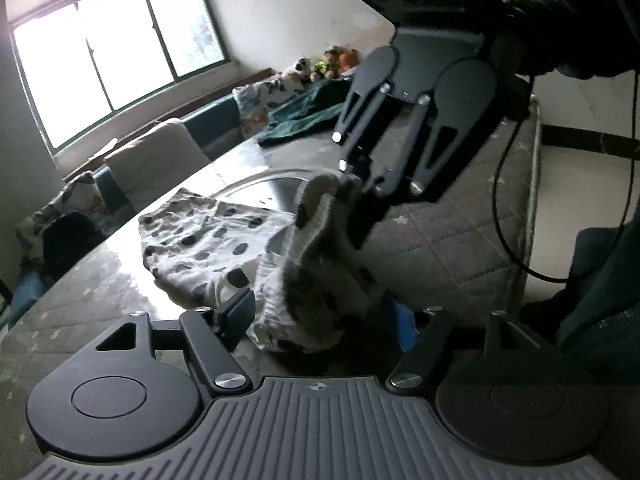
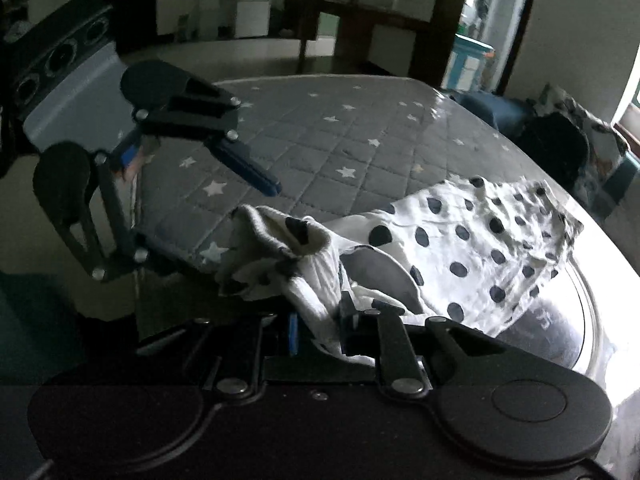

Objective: Fold clothes
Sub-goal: 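Carry the cuff with the left gripper while the right gripper grasps the pants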

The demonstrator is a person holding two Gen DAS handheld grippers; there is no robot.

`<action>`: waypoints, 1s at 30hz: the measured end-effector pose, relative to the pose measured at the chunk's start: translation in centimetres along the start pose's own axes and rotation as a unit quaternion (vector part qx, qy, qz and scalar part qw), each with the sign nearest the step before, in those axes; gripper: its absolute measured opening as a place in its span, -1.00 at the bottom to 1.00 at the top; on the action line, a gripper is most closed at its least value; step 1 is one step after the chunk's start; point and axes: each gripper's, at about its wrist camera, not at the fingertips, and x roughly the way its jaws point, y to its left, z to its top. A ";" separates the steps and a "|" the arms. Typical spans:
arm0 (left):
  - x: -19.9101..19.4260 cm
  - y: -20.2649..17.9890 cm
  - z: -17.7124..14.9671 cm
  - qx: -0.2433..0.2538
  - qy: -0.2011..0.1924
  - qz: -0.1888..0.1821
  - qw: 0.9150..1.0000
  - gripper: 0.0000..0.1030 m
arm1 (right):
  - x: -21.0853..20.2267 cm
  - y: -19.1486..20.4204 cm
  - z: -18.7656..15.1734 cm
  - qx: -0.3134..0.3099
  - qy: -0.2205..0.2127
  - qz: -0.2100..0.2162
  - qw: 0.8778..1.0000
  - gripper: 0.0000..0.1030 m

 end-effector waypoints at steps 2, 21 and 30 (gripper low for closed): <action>-0.2 -0.3 -0.2 0.003 -0.001 0.001 1.000 0.41 | -0.3 -0.1 0.0 0.015 -0.006 0.003 1.000 -0.61; 3.3 -0.3 -1.1 0.070 -0.020 0.028 0.997 -0.16 | -0.5 0.2 -0.4 0.006 -0.007 -0.004 1.000 -0.61; -1.7 -1.1 -0.2 0.049 -0.040 -0.020 0.998 -0.62 | -4.0 2.2 -0.5 0.011 -0.012 0.029 0.999 -0.61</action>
